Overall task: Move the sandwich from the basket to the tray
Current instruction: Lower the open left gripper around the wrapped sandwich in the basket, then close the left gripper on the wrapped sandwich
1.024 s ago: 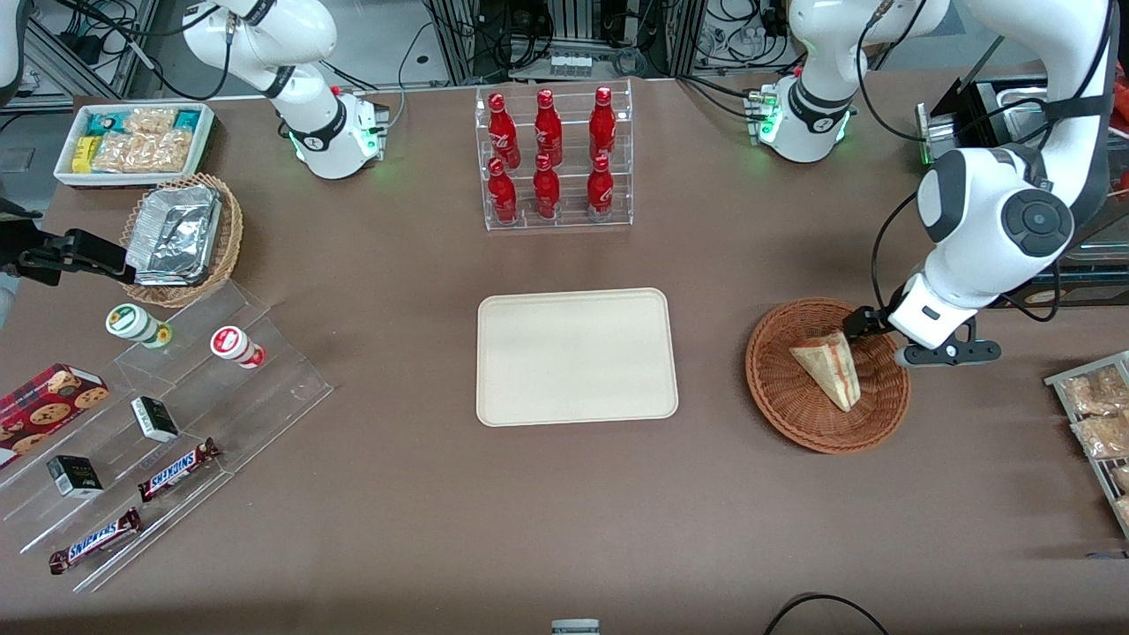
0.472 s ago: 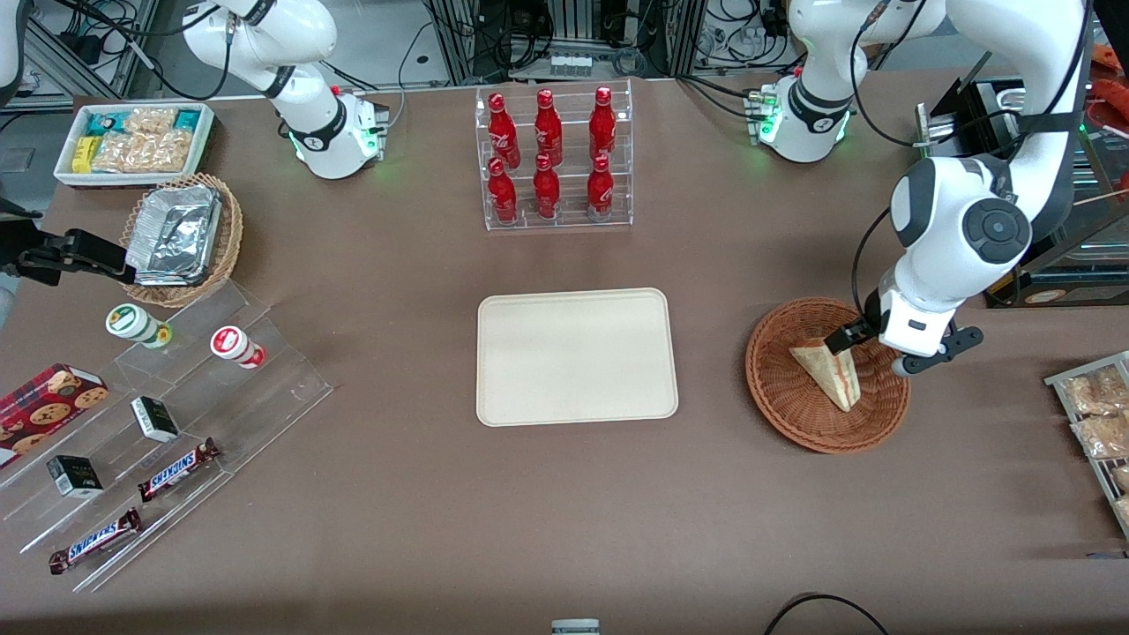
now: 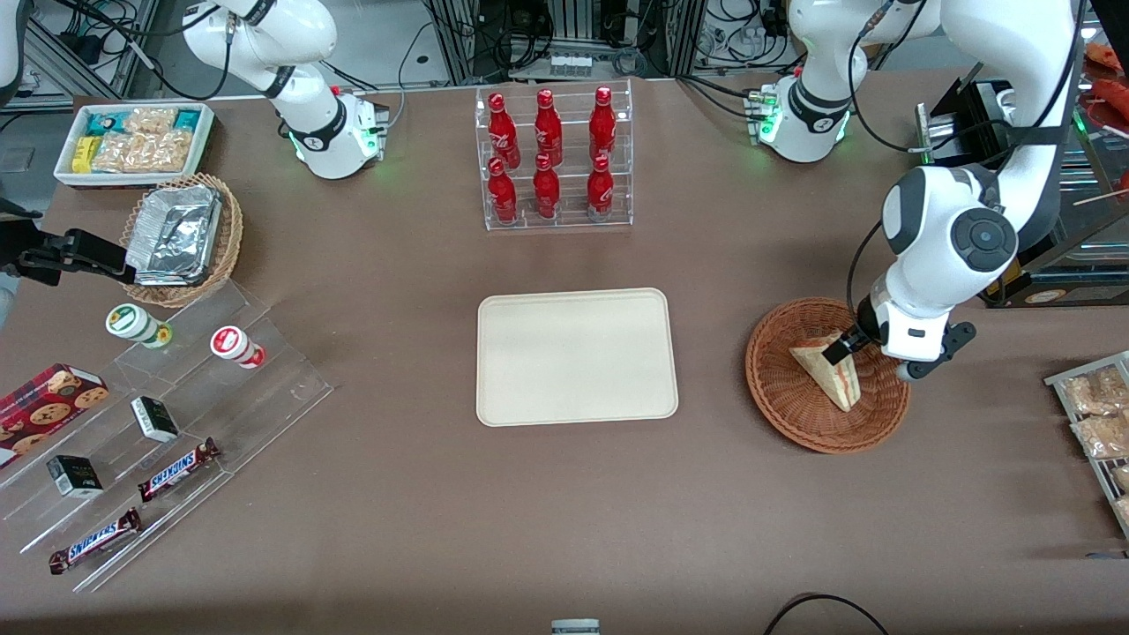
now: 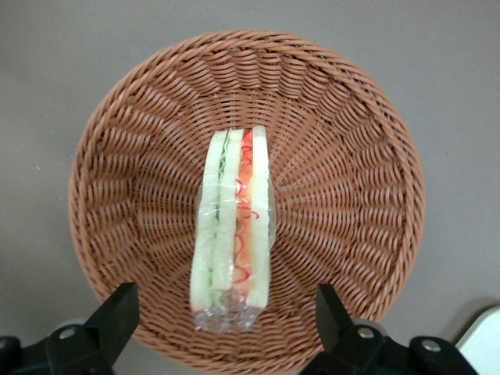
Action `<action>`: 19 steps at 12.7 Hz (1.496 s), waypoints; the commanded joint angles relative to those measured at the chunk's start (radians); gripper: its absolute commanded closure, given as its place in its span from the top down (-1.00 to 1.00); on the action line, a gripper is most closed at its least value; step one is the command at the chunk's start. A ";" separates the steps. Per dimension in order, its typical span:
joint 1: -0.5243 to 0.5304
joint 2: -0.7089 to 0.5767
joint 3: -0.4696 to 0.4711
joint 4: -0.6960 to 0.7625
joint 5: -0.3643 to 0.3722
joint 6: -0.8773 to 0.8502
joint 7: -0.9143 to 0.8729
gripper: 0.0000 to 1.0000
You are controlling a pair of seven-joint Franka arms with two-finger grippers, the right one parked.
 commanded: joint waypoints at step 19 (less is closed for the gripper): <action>-0.017 0.114 0.006 -0.028 0.054 0.094 0.004 -1.00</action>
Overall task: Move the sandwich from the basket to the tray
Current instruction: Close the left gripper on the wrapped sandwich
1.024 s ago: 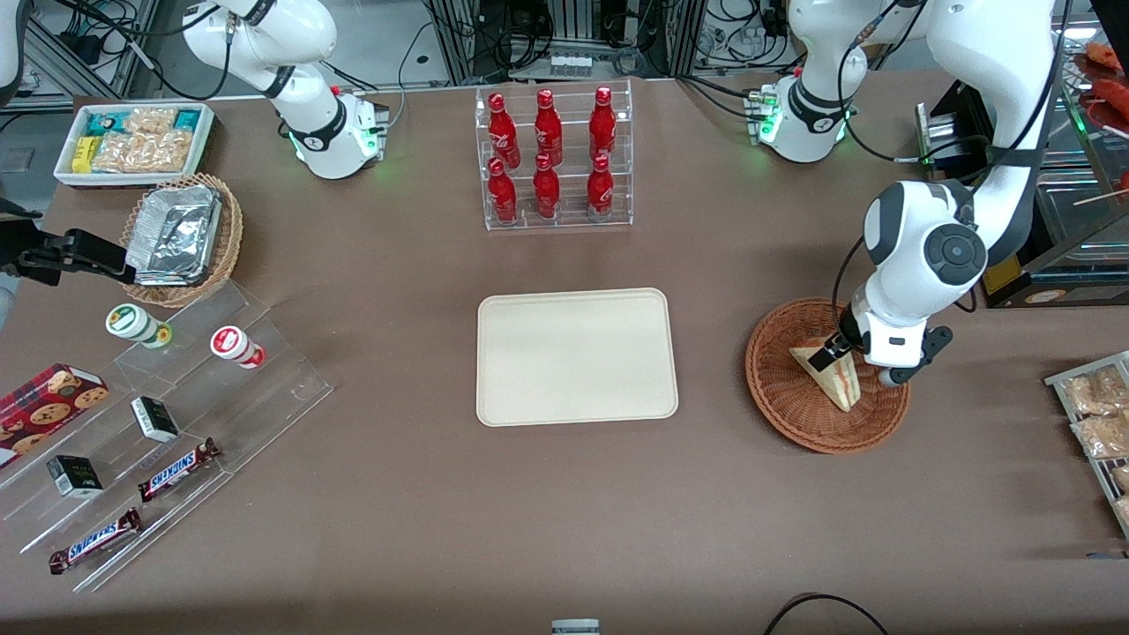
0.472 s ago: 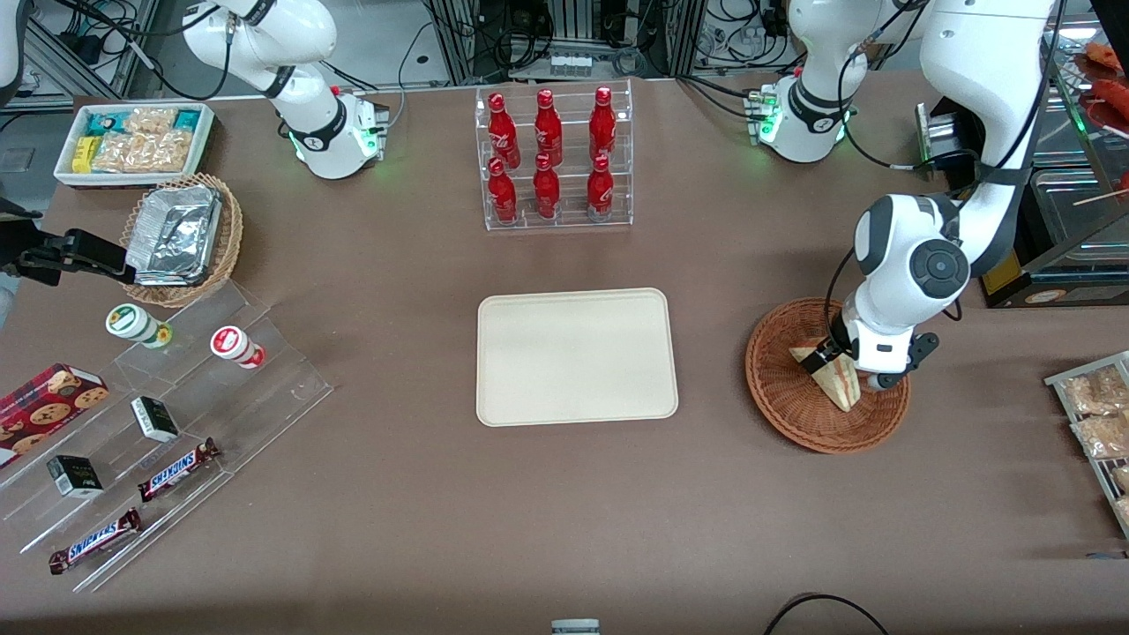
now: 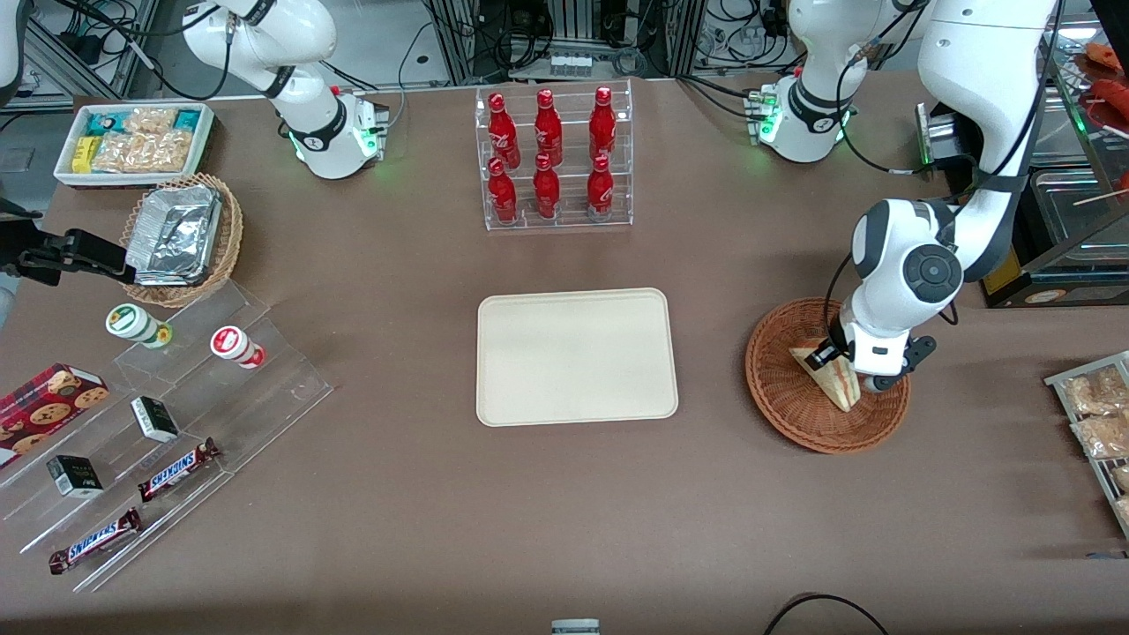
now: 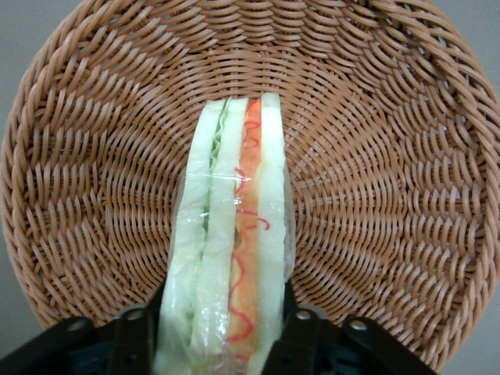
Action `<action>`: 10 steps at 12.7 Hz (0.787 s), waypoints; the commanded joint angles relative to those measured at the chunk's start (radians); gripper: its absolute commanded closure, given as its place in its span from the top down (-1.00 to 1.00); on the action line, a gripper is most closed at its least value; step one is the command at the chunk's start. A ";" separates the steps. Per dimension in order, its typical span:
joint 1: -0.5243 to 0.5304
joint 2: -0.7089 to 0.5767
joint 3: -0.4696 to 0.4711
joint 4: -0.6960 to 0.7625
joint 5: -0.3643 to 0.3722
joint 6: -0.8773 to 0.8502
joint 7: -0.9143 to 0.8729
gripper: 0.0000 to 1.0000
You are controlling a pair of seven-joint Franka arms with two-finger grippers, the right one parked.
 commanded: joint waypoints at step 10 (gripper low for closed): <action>-0.111 -0.087 -0.009 0.234 -0.001 -0.405 0.135 -1.00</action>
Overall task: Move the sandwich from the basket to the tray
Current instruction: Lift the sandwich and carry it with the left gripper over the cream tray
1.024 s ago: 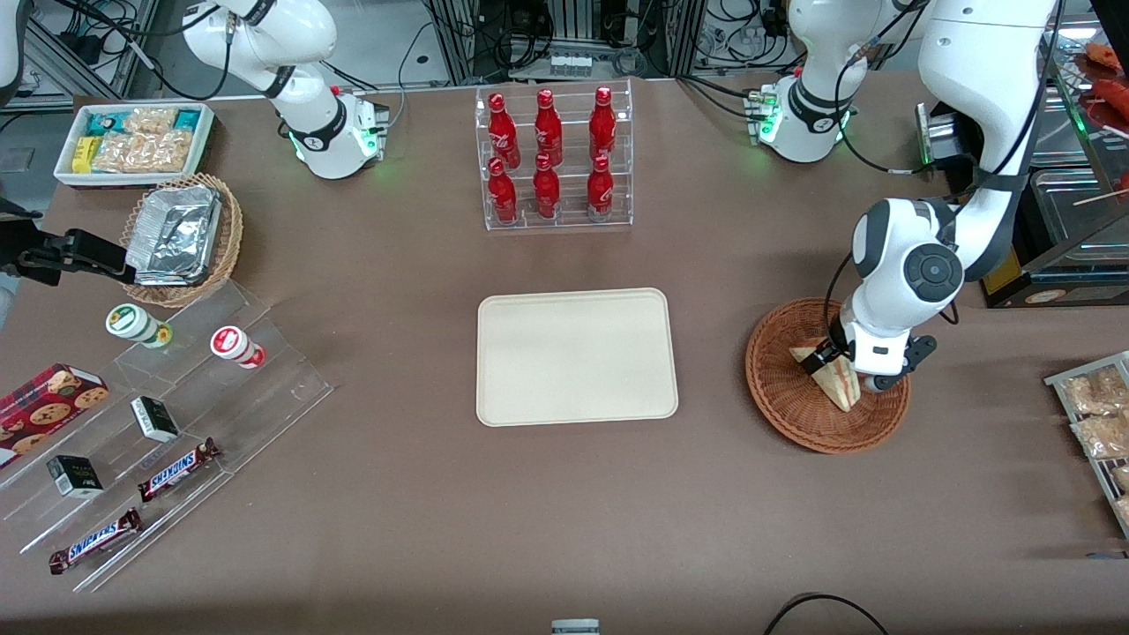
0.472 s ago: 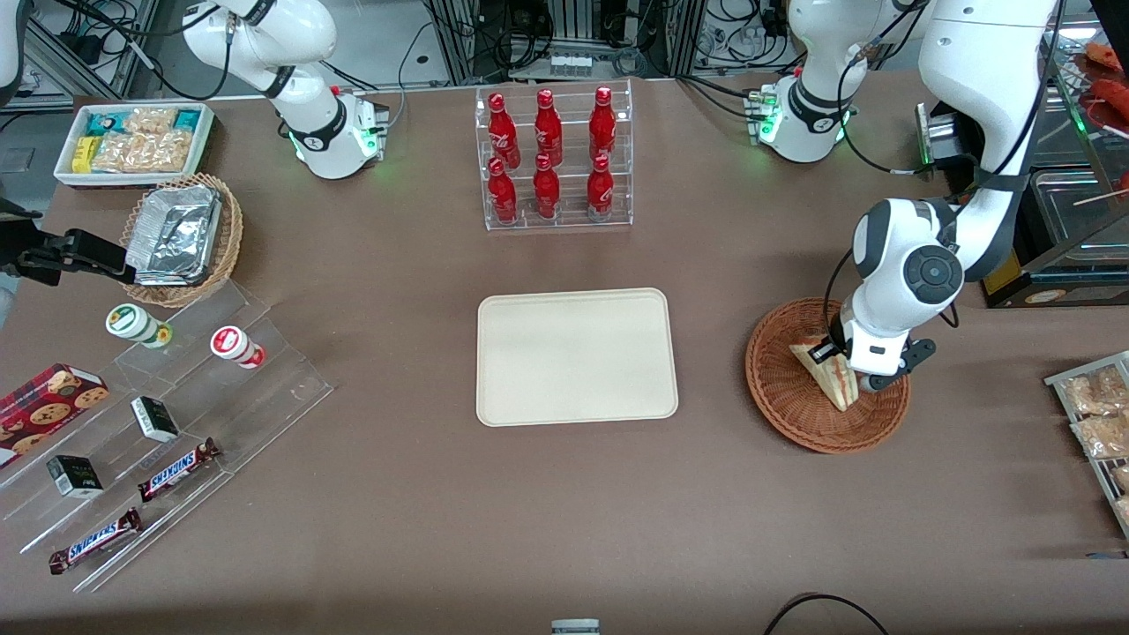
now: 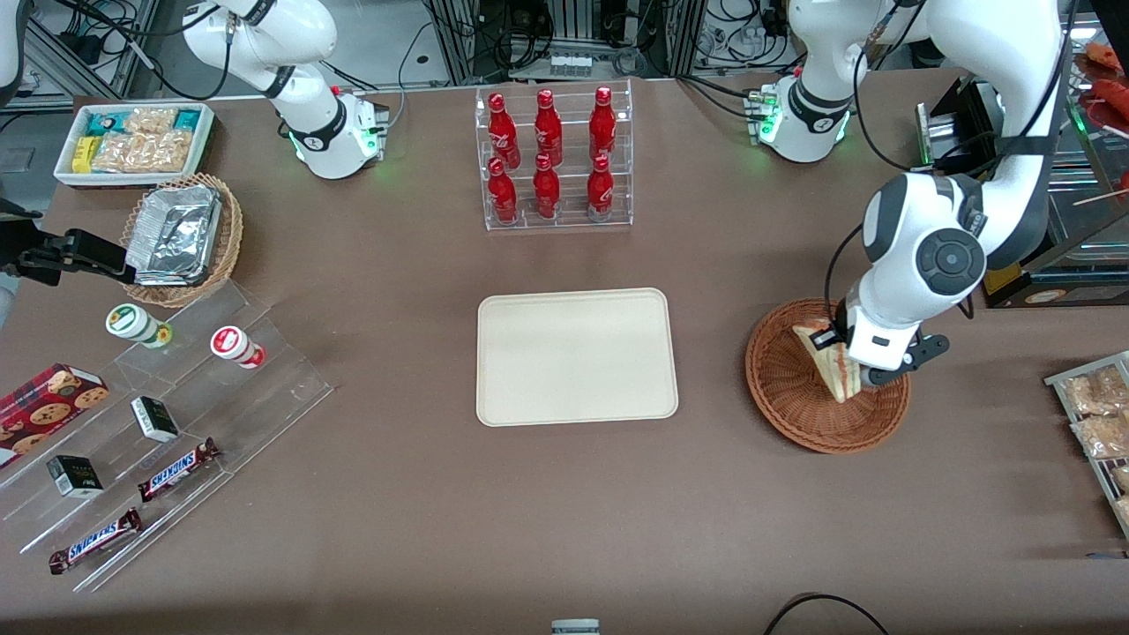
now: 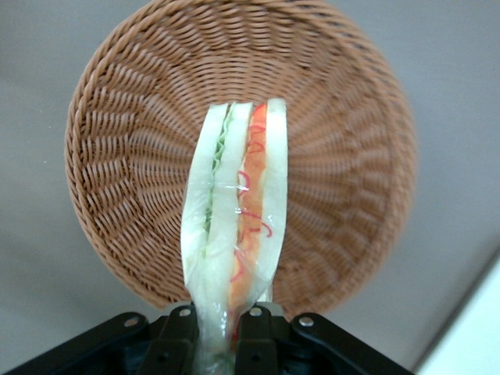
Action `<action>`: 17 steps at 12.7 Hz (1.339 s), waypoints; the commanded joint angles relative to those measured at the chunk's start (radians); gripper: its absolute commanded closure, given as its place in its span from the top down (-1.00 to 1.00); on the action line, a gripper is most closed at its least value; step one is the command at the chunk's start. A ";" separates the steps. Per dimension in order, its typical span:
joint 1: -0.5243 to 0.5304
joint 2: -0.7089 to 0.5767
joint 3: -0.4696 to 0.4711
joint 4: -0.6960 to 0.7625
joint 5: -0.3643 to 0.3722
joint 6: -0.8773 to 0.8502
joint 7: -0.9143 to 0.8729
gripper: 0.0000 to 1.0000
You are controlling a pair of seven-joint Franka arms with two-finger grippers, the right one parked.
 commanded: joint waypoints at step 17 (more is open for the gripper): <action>-0.574 0.481 0.005 0.598 -0.043 -0.048 -0.210 -1.00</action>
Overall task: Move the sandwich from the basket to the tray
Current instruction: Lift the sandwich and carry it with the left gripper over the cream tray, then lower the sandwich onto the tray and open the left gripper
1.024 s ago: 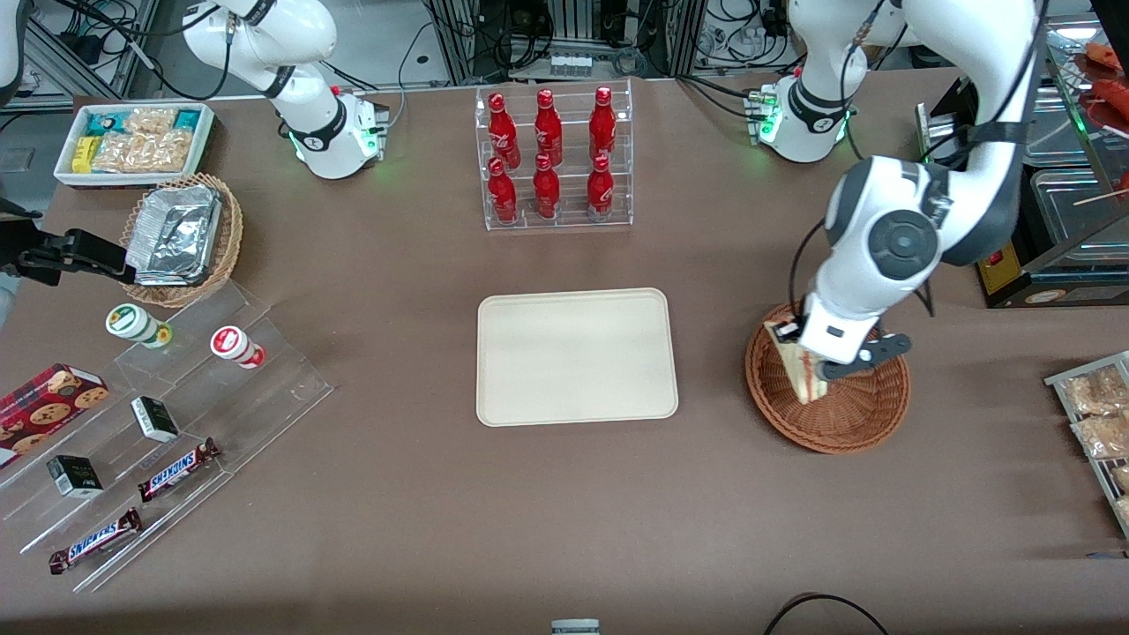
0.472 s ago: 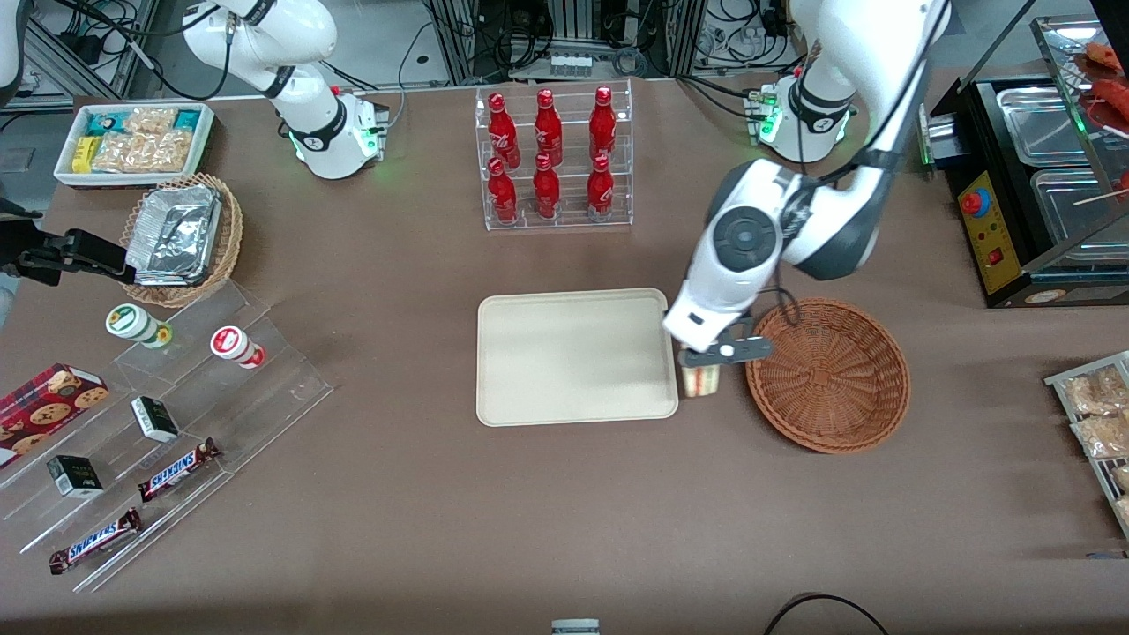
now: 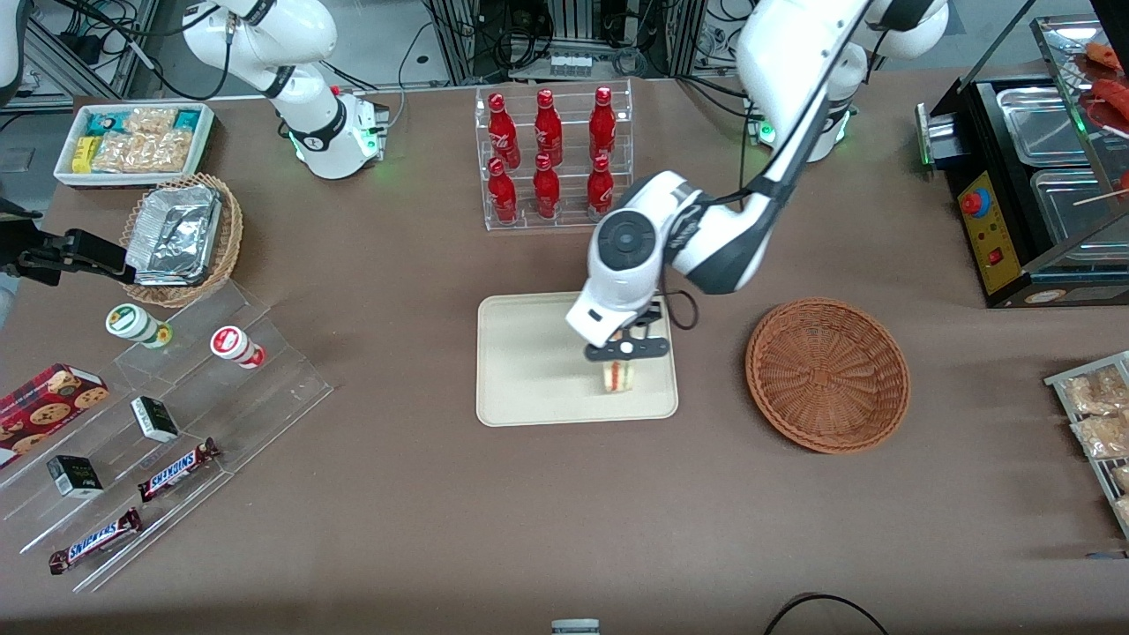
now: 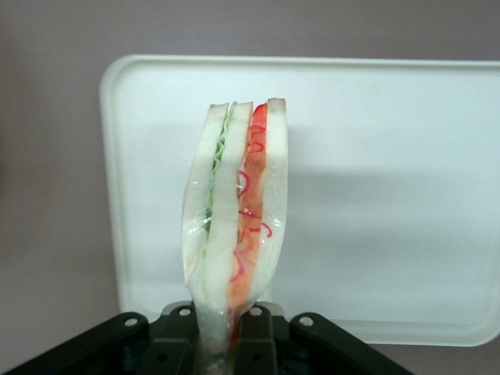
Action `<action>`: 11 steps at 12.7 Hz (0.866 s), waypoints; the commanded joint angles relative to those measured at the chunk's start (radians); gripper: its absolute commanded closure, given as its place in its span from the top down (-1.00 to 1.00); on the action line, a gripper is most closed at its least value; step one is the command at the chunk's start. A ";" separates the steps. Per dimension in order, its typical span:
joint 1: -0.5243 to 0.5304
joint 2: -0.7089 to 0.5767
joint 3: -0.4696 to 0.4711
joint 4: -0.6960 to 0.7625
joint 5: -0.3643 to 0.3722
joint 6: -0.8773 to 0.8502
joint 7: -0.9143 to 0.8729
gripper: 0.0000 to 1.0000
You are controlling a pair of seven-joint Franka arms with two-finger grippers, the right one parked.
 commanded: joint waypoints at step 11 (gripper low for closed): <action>-0.073 0.222 0.014 0.253 -0.061 -0.064 -0.181 -1.00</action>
